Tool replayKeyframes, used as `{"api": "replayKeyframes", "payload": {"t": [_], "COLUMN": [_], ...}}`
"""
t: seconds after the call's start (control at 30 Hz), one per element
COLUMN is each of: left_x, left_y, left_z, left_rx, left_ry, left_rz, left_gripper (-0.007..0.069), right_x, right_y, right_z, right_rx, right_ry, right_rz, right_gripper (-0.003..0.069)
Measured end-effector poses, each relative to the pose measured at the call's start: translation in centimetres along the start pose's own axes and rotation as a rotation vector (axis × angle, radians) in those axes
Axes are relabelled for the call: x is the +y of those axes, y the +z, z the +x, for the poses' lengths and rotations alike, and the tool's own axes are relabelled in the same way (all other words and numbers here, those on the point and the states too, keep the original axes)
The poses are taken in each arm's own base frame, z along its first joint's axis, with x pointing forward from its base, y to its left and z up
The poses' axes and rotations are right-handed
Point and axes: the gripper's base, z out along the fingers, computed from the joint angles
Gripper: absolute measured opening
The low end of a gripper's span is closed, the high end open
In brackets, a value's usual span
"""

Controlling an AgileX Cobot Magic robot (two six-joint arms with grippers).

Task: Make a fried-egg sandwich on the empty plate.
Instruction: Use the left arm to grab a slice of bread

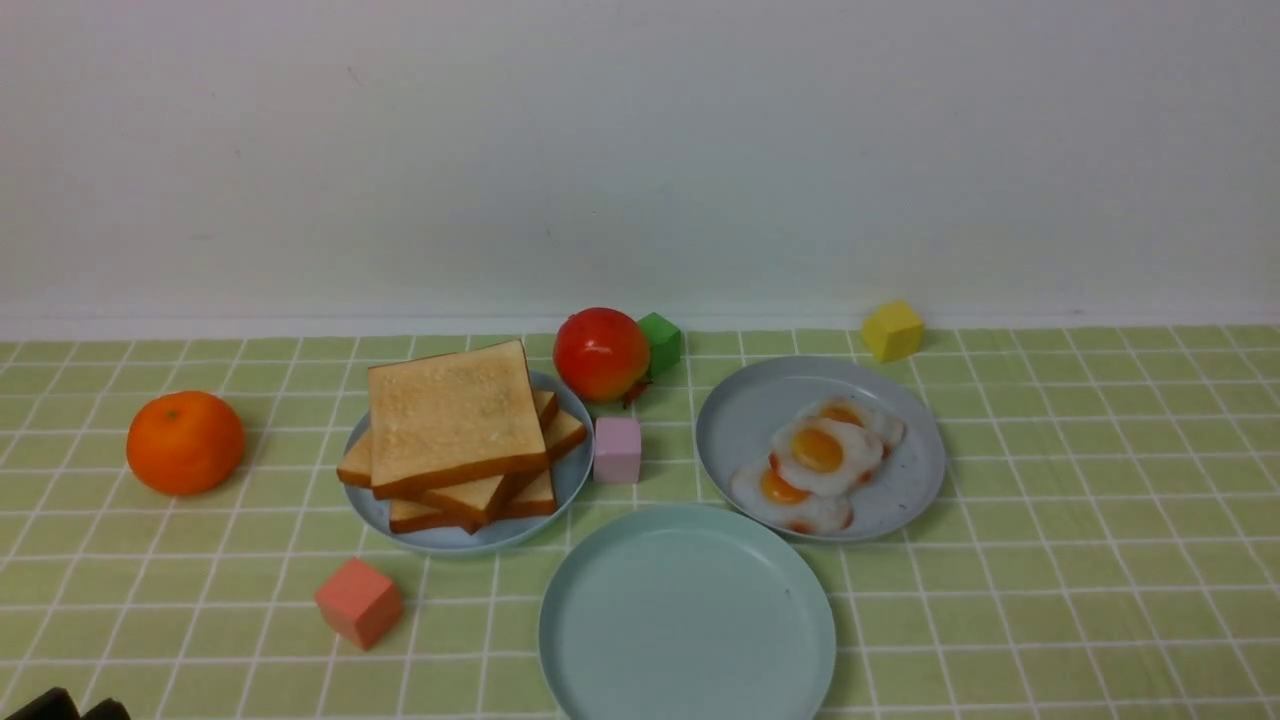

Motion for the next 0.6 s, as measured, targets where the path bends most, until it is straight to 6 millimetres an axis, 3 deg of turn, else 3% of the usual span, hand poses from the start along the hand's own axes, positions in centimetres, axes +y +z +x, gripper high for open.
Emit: {"api": "replayKeyframes", "payload": {"t": [0.1,0.33,0.43,0.57,0.6], "left_x": [-0.1,-1.0,-1.3,-2.0,-2.1], "left_y": [0.0,-1.3,-2.4,-4.1,-4.4], "left_z": [-0.3,-4.6,-7.7,-13.5,-14.2], "left_rx": [-0.044,-0.49,-0.591,-0.643,-0.644], "left_ry": [-0.012,-0.304,-0.355,-0.351,-0.351], "left_rz": [0.016,0.197,0.226,0.233,0.233], "left_gripper": [0.0238,0.0238,0.0238,0.0238,0.0238], "right_x": [0.0,-0.1,0.0,0.2,0.2], "right_y": [0.0,-1.0,-1.8,-2.5,-2.5], "right_z": [-0.4,-4.3,-7.5,-14.1,-14.5], "right_rx": [-0.042,-0.449,-0.552,-0.553,-0.56], "right_ry": [0.034,0.252,0.318,0.4,0.4], "right_rz": [-0.002,-0.048,-0.082,-0.114,-0.115], "right_gripper": [0.0241,0.0241,0.0241,0.0241,0.0241]}}
